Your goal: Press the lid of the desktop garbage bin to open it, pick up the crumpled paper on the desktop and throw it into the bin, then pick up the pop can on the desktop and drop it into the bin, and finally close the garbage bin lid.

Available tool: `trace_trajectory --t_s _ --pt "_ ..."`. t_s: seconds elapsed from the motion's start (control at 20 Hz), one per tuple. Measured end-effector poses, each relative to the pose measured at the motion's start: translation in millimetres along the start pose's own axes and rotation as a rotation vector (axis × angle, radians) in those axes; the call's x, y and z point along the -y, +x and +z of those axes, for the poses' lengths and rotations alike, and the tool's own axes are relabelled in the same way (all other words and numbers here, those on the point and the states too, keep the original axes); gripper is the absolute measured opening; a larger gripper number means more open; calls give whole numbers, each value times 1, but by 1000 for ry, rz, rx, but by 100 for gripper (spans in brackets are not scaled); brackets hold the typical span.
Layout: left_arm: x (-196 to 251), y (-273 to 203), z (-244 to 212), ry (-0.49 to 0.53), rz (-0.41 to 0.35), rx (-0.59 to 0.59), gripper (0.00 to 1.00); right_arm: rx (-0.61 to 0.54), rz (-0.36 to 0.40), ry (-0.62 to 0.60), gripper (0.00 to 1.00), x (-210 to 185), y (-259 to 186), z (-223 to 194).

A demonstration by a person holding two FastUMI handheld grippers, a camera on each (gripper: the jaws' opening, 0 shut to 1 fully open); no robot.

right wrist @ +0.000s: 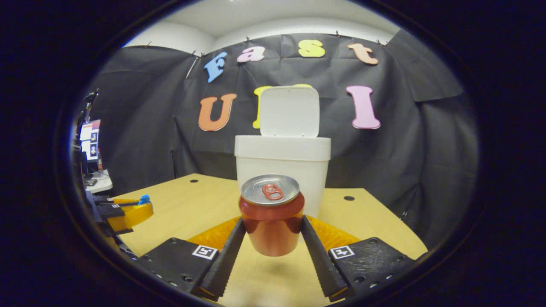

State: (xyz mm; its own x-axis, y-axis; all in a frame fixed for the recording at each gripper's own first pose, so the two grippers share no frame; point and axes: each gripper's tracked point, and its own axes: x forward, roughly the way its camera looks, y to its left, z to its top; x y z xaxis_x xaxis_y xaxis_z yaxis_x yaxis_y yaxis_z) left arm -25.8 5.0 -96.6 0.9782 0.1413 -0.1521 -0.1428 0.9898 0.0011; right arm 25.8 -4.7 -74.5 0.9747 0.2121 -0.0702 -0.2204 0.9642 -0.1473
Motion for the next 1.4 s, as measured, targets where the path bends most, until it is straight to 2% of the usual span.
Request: trace_trajectory --t_s 0.25,0.4,0.55,0.65,0.75,1.0,1.2,1.4 --pt "-13 -13 43 29 48 58 28 31 0 1 80 18 -17 36" --pt "-2 -17 71 41 25 82 28 48 -13 2 80 31 -25 51" --pt "25 -15 96 10 -55 83 28 70 -35 -23 80 42 -31 61" --pt "28 -14 116 39 -46 105 28 92 -38 -32 80 45 -34 67" --pt "31 -9 131 69 -27 119 28 105 -19 -39 80 43 -40 64" --pt "52 -4 143 67 -12 90 28 88 71 -21 80 38 -42 54" --pt "72 8 162 63 -21 95 28 59 51 -38 80 49 -34 48" --pt "98 23 204 95 -47 154 27 60 49 -60 80 54 -32 47"
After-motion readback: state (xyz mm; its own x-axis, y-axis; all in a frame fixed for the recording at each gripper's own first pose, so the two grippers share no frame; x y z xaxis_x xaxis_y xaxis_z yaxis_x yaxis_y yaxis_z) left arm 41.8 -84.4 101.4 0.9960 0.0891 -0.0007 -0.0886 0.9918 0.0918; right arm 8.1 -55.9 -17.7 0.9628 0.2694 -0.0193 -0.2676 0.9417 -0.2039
